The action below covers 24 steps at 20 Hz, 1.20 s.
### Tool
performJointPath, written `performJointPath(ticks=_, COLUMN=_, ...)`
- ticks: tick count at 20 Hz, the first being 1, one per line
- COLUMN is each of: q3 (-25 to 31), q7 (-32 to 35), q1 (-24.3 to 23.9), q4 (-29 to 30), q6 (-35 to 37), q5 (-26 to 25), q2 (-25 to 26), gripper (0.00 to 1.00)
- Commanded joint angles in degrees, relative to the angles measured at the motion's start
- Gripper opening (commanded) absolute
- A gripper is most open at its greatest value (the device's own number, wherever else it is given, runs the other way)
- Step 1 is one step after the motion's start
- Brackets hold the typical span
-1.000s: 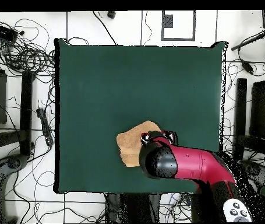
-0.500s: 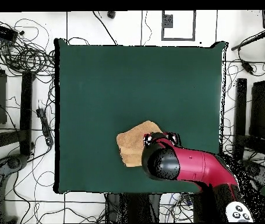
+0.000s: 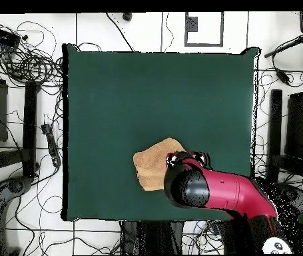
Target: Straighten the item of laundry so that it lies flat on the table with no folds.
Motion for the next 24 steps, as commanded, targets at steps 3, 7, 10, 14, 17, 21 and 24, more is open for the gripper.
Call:
performJointPath(ticks=3, q3=2.08, q7=6.29, q1=0.76, q4=2.72, q6=6.08, q5=3.09, q2=0.79, gripper=1.00)
performJointPath(ticks=7, q3=1.94, q7=6.22, q1=0.86, q4=2.64, q6=6.23, q5=3.33, q2=0.77, gripper=1.00)
performJointPath(ticks=10, q3=1.93, q7=5.86, q1=0.93, q4=2.58, q6=6.29, q5=3.11, q2=0.63, gripper=1.00)
performJointPath(ticks=14, q3=1.96, q7=5.42, q1=0.98, q4=2.30, q6=7.15, q5=3.15, q2=0.23, gripper=1.00)
performJointPath(ticks=17, q3=1.82, q7=5.65, q1=0.98, q4=2.97, q6=6.70, q5=3.10, q2=0.00, gripper=1.00)
performJointPath(ticks=21, q3=1.81, q7=5.76, q1=1.08, q4=2.55, q6=6.65, q5=3.09, q2=0.44, gripper=1.00)
performJointPath(ticks=24, q3=1.88, q7=5.67, q1=0.91, q4=2.88, q6=6.74, q5=3.21, q2=0.14, gripper=1.00)
